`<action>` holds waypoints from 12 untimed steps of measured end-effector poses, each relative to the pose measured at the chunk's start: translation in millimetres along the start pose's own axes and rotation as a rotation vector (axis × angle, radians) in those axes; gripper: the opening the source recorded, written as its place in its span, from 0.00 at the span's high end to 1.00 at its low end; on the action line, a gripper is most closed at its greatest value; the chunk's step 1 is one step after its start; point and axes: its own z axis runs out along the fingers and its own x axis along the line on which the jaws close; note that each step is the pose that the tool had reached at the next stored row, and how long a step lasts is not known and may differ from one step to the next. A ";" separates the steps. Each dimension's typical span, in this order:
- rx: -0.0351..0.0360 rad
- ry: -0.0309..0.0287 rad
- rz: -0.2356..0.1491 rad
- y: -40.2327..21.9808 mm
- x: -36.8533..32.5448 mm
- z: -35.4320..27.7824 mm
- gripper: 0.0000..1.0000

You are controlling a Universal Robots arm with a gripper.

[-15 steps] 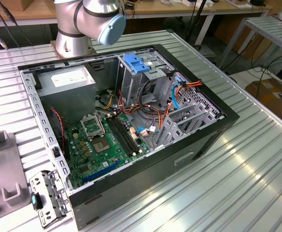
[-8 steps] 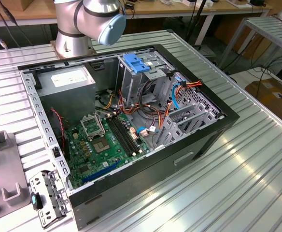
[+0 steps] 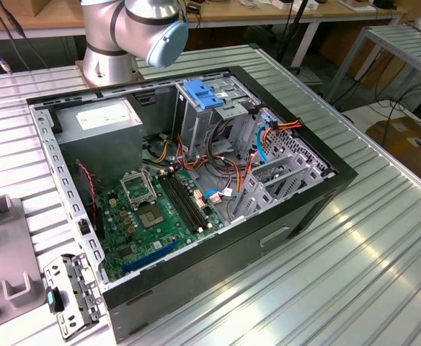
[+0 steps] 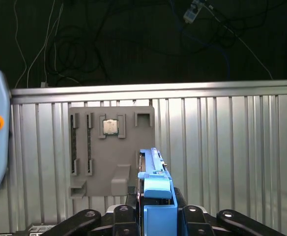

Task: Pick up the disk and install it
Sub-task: 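Pick up the disk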

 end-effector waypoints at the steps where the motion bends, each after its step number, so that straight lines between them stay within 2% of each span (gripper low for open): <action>1: 0.0001 -0.0001 0.000 -0.8 0.0 0.0 0.63; 12: 0.0002 -0.0001 0.000 -11.7 -0.5 0.1 0.63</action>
